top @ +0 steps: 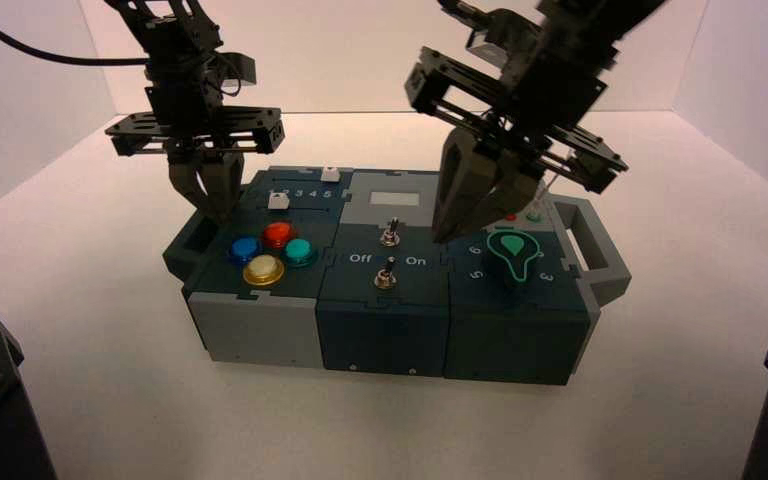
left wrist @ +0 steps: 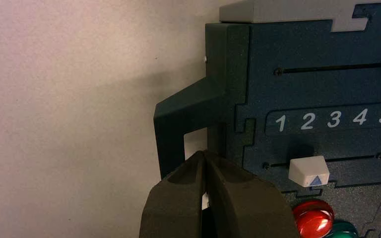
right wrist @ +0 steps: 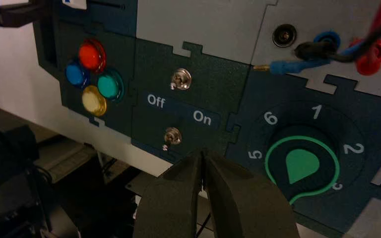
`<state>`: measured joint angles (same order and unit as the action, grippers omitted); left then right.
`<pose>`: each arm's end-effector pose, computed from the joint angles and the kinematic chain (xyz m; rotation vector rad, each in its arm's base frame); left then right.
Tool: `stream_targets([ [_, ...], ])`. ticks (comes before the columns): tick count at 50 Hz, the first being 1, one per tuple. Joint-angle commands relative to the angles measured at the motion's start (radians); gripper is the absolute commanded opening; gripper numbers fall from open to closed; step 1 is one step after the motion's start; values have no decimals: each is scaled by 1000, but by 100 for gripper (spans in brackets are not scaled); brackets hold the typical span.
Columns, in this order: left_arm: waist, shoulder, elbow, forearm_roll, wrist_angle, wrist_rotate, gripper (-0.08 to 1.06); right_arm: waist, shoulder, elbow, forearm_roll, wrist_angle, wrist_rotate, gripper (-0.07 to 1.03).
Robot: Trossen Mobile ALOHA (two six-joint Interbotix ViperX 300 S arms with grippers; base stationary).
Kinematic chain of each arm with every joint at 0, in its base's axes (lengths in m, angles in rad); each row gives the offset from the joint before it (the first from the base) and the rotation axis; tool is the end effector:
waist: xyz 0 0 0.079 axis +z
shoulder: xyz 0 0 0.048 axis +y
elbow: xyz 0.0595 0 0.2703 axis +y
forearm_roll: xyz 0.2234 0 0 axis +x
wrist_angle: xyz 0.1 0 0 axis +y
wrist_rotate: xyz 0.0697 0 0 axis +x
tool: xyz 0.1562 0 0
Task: Flip the bottom switch off with the right gripper.
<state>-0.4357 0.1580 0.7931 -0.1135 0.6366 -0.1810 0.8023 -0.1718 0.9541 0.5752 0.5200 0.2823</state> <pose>0.2529 -0.1345 -0.1041 0.0823 1.6029 -0.1746 0.1747 0.2685 -0.0295 0.2945 1.5019 0.3787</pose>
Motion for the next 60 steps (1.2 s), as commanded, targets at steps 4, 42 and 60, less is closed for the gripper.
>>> stream_targets([
  [4, -26, 89, -12, 18, -52, 12, -3, 41, 14, -66, -117, 44, 120, -2],
  [42, -26, 92, -11, 20, -60, 21, -3, 193, 143, -192, -278, 112, 365, -2],
  [60, -26, 94, -11, 20, -61, 21, -3, 202, 158, -204, -287, 123, 387, -2],
])
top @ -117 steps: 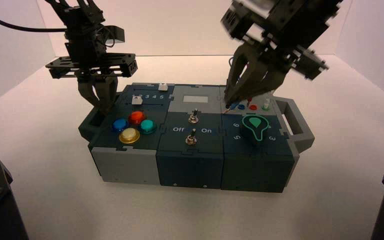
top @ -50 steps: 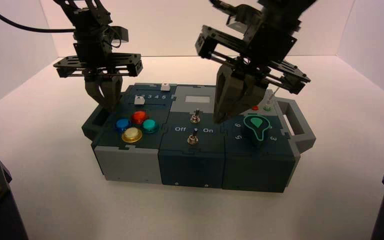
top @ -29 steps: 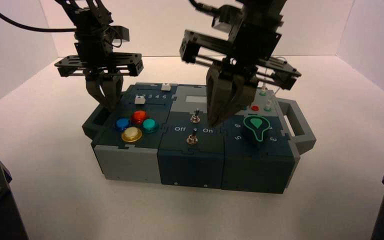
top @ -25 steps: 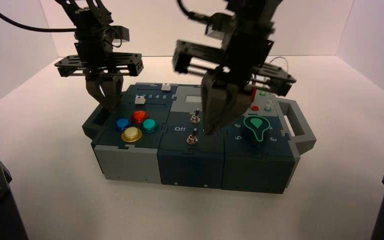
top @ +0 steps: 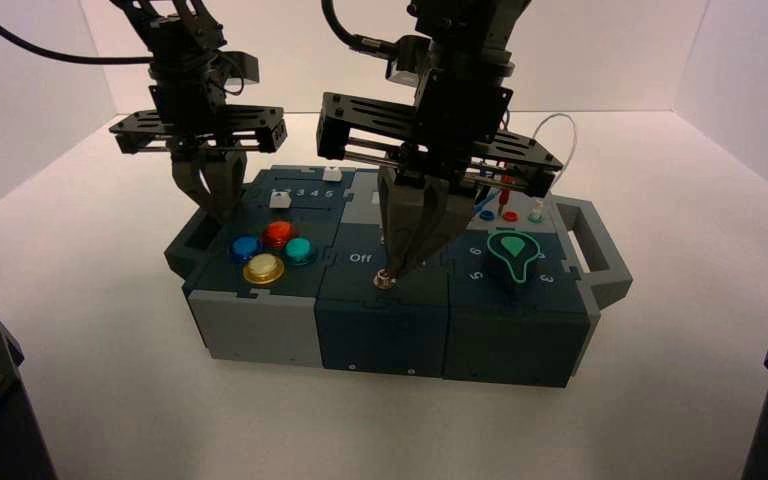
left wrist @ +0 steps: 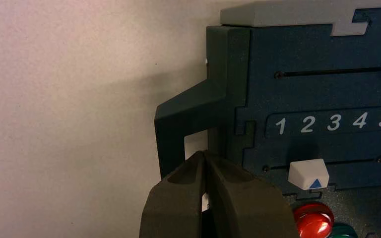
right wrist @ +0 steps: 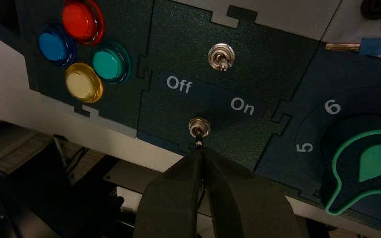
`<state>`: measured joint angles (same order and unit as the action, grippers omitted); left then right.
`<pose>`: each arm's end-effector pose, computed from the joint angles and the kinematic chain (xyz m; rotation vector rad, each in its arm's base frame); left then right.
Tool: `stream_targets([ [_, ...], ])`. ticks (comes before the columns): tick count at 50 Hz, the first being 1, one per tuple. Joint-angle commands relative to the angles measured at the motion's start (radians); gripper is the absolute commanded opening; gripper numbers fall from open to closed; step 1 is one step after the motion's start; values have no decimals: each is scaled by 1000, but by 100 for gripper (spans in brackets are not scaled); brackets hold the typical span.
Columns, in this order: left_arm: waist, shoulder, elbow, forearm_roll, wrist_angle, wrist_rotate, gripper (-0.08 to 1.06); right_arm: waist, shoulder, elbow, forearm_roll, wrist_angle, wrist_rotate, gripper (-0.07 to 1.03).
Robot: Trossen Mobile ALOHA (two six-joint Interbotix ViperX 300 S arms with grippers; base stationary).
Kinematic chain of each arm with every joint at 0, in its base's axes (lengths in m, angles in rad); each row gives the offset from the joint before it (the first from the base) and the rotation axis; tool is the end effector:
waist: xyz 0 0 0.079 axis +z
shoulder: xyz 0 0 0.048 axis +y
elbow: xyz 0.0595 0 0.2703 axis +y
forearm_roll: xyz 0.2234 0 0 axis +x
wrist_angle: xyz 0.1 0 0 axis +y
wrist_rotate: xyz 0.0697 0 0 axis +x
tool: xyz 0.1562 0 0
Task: Flip the bottom switch off with the right gripper.
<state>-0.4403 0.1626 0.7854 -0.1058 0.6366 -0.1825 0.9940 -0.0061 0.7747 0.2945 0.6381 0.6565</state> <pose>0.2550 -0.1358 -0.1040 0.0923 1.5984 -0.1793 0.1479 0.2990 -0.0458 0.1081 1.5922 0.2880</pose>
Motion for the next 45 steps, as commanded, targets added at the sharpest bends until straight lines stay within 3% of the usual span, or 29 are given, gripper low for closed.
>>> stream_targets([
  [1, -21, 89, -3, 12, -61, 23, -3, 11, -8, -23, -6, 5, 15, -2],
  [21, -21, 89, -5, 12, -63, 25, -3, 8, -14, 15, -35, 18, 32, -2],
  [45, -21, 91, -5, 12, -61, 25, -3, -14, 2, -31, -98, 34, 40, -2],
])
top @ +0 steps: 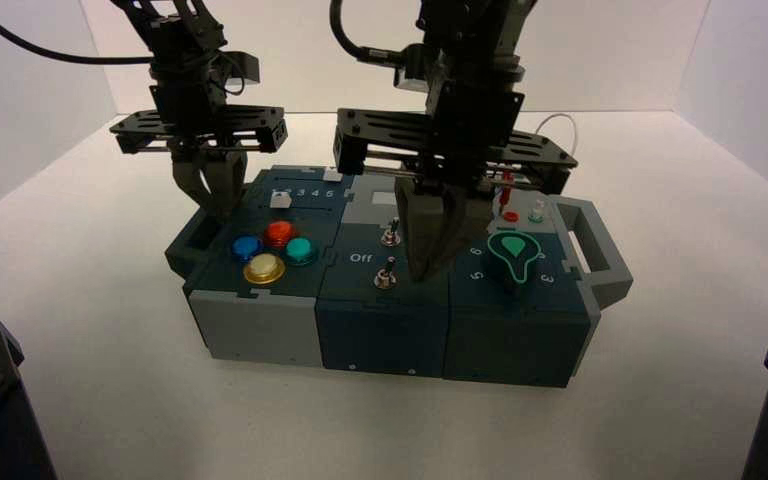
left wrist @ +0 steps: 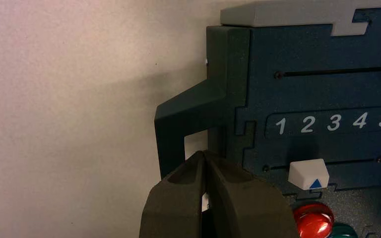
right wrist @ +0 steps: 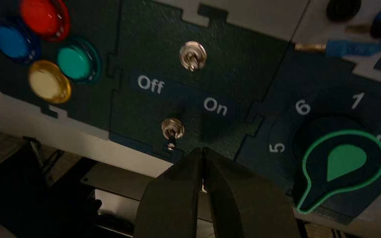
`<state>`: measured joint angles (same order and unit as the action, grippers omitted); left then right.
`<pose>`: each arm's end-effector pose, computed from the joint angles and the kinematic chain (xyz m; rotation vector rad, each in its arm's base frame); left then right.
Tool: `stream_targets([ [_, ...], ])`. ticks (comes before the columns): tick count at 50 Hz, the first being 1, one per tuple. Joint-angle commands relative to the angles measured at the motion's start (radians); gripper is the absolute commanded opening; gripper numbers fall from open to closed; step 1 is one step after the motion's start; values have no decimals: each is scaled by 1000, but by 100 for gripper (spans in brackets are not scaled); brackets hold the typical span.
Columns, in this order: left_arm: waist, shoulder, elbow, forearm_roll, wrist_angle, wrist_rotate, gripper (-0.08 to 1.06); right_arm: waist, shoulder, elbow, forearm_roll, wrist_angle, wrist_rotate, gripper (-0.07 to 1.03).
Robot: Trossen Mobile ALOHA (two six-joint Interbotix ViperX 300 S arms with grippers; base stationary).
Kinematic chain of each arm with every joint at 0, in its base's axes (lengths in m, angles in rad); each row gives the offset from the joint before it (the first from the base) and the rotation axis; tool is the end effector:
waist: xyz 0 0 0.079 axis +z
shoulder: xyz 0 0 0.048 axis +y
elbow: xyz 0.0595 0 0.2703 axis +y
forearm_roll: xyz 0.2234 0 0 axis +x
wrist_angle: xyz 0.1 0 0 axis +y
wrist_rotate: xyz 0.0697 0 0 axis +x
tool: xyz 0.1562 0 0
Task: Flip the bottom switch off with the right gripper.
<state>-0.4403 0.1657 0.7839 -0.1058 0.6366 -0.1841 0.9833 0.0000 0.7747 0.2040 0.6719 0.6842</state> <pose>0.2550 -0.1358 -0.1046 0.0915 1.6000 -0.1776 0.1540 0.2827 -0.0510 0.0290 1.5810 0.2599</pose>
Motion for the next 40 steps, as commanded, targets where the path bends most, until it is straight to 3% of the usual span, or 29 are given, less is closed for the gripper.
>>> stream_targets([
  [1, -21, 87, -3, 12, -61, 26, -3, -3, -3, -32, -8, 0, 14, -2],
  [40, -21, 87, -2, 12, -61, 28, -3, -3, 17, -66, -8, 2, 12, -2],
])
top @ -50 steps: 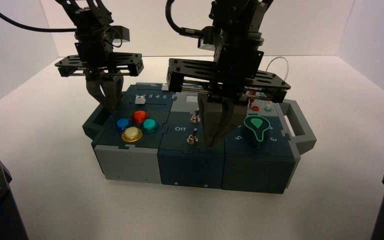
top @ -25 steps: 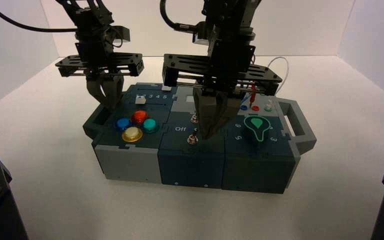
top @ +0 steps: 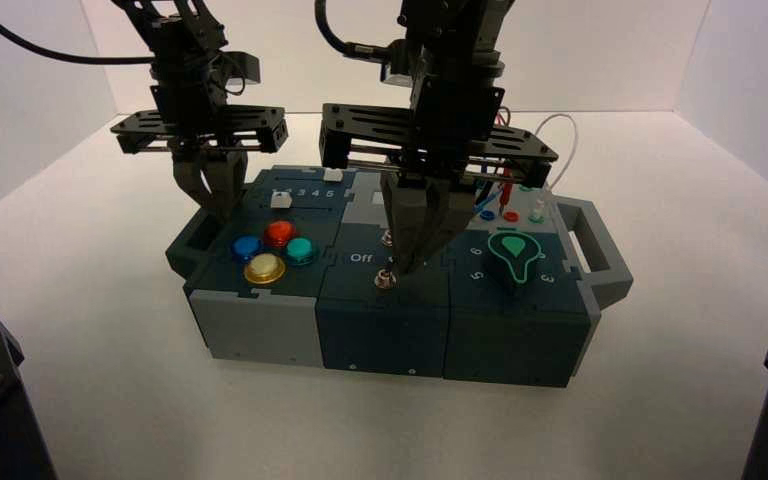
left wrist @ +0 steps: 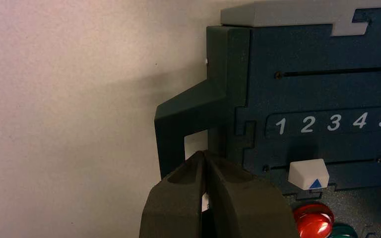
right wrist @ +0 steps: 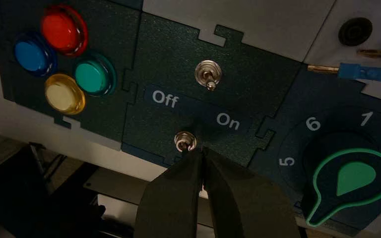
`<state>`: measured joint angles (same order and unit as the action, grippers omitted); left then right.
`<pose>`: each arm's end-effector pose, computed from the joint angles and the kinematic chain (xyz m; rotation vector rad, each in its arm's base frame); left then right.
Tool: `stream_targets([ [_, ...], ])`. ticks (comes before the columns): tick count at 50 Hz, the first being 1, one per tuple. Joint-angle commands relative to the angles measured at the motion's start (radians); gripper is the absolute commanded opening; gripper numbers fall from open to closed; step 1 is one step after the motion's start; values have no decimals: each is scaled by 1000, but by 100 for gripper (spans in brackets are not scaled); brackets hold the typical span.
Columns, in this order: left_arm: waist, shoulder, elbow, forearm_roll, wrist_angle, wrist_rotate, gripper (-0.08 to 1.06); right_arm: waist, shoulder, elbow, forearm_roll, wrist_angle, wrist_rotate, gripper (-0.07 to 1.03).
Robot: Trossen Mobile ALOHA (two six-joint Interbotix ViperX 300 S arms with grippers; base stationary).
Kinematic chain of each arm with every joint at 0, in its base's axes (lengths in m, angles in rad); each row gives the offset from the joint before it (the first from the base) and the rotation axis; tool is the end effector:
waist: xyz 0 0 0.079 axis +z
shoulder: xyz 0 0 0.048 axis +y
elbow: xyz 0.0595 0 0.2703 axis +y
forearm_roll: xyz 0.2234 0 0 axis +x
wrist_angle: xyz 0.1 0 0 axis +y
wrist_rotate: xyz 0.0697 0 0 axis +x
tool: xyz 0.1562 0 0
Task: Flip the bottom switch off with the right gripper.
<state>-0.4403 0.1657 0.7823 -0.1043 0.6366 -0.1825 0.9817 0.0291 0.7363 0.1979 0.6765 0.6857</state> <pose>0.2558 -0.1360 -0.1044 0.0939 1.5980 -0.1796 0.1611 0.2911 -0.0506 0.0283 1.5753 0.2627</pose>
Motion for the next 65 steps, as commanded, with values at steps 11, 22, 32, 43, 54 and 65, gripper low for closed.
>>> stream_targets([
  [11, -21, 87, -2, 11, -61, 28, -3, 0, -11, -37, 5, 2, 12, -2],
  [22, -21, 87, -2, 11, -63, 28, -3, 9, -11, -40, 17, 3, 12, -2],
  [32, -21, 89, -2, 11, -60, 28, -3, 18, -11, -40, 25, 3, 12, -2],
  [43, -21, 91, -2, 12, -60, 29, -3, 31, -6, -48, 31, 3, 12, -2],
  [54, -21, 91, -2, 12, -60, 29, -3, 57, 26, -89, 37, 18, 12, -2],
  [65, -21, 91, -3, 12, -58, 29, -3, 67, 31, -94, 35, 26, 12, -2],
])
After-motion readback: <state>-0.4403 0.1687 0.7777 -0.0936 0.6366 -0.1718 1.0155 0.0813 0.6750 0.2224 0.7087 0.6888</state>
